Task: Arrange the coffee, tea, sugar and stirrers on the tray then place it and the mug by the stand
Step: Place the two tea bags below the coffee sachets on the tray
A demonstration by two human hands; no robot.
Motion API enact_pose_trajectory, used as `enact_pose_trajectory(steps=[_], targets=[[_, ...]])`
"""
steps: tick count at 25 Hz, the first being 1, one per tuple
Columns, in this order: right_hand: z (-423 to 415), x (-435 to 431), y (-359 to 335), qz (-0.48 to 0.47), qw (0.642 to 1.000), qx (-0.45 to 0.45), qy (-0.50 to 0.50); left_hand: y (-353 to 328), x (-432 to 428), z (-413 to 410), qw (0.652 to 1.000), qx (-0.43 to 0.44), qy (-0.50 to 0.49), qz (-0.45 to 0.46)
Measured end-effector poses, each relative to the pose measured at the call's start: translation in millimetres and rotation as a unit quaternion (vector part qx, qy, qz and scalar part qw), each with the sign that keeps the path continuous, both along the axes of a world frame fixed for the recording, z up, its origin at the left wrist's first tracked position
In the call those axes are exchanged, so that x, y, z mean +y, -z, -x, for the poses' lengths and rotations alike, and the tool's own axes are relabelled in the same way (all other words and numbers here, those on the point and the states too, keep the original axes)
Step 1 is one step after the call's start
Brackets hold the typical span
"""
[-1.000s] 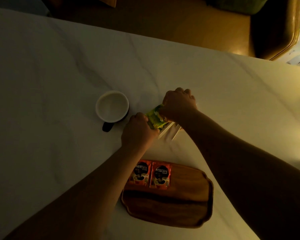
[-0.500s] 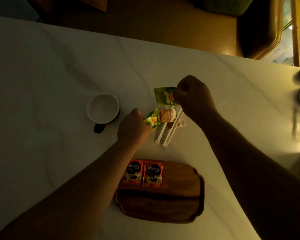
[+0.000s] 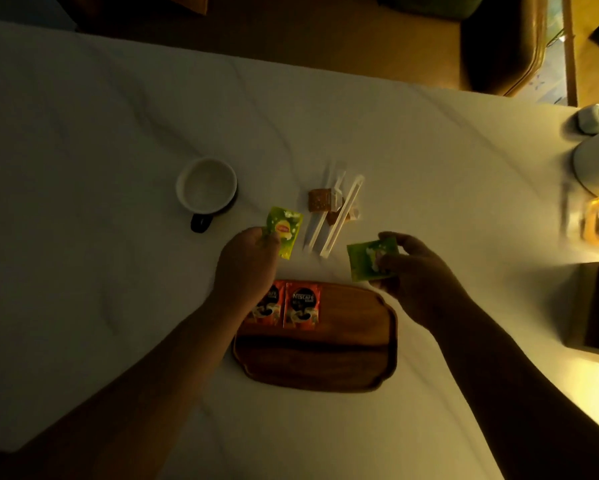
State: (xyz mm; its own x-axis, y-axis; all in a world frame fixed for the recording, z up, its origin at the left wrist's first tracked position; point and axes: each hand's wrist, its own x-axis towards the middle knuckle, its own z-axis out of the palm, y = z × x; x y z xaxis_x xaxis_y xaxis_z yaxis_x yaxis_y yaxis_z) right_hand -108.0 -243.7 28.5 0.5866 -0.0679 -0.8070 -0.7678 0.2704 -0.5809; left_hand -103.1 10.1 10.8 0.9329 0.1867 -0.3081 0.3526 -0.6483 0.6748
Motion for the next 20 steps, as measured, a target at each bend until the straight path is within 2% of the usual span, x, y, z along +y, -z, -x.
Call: enact_pose_trajectory(steps=[2,6,9,13,16,17,20], targets=[[28.4,6.7,1.6,0.015,0.998,0.017,-0.051,0.1,13.5,39.3,0.999,0.029,-0.008,0.035],[78.1,33.5,8.1,0.112,0.980,-0.001,-0.163,9.1,38.6,106.8,0.988,0.126,-0.030,0.083],[99.3,54.4,18.1,0.159,0.946,-0.016,-0.283,14.8,46.6,139.4,0.985,0.147,-0.020,0.091],[112.9,79.1,34.4,0.254,0.887,-0.057,-0.381,27.9,53.8,154.3,0.986,0.164,0.024,-0.001],[121.4,92.5,39.6,0.309,0.860,-0.092,-0.396,30.9,59.0,155.9,0.987,0.117,0.073,-0.087],[124.1,93.9,38.8,0.346,0.837,-0.116,-0.408,30.2,60.4,156.6,0.985,0.098,0.086,-0.111],[137.8,88.4,34.5,0.477,0.730,-0.205,-0.444,27.1,65.0,163.2,0.976,0.021,0.112,-0.185]])
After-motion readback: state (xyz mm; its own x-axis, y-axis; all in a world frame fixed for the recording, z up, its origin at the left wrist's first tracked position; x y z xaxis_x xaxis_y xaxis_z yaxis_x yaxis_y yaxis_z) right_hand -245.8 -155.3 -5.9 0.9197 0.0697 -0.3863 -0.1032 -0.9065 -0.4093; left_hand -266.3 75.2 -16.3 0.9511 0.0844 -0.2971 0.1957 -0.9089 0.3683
